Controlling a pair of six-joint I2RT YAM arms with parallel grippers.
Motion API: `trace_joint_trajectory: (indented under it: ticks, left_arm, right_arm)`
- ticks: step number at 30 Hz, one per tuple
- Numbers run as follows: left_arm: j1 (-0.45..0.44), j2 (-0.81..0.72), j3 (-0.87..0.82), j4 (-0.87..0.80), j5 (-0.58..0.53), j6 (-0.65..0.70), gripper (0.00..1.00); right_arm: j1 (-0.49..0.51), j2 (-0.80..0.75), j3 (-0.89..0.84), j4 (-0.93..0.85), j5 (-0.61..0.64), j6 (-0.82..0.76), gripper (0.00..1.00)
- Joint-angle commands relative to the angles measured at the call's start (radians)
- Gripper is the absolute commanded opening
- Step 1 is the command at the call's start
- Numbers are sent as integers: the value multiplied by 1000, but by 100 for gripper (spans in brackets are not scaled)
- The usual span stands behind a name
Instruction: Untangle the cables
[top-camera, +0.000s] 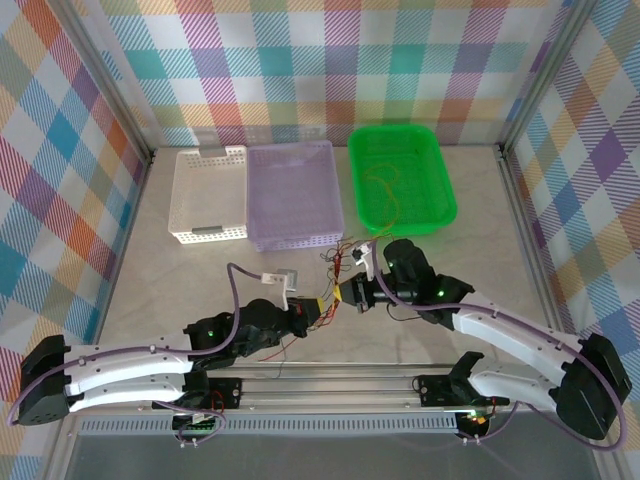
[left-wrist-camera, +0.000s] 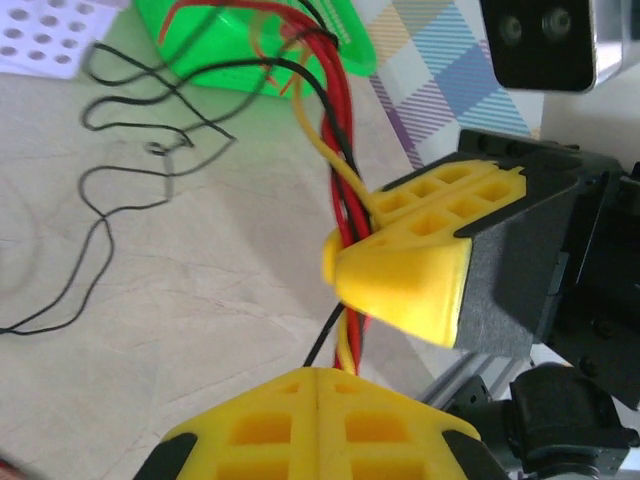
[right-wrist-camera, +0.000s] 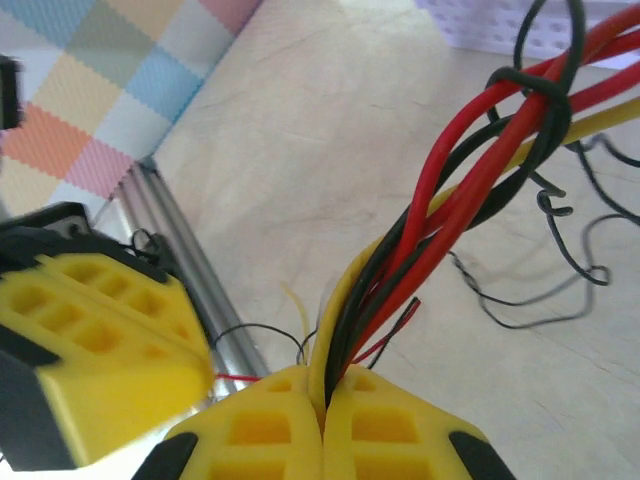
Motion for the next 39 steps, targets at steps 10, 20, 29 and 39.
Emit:
trace_joint_trajectory:
  ticks: [10, 20, 29, 39]
  left_arm:
    - [18, -120, -45, -106, -70, -15, 0]
    - [21, -31, -34, 71, 103, -8, 20]
    - [11, 86, 34, 211, 287, 12, 71]
    - [6, 152, 60, 230, 326, 20, 77]
  right_arm:
    - [-112, -142, 17, -93, 6, -4, 0]
    - [-128, -87, 19, 10, -140, 64, 0]
    - [-128, -40, 37, 34, -179, 89, 0]
    - [-128, 17, 21, 126, -267, 152, 0]
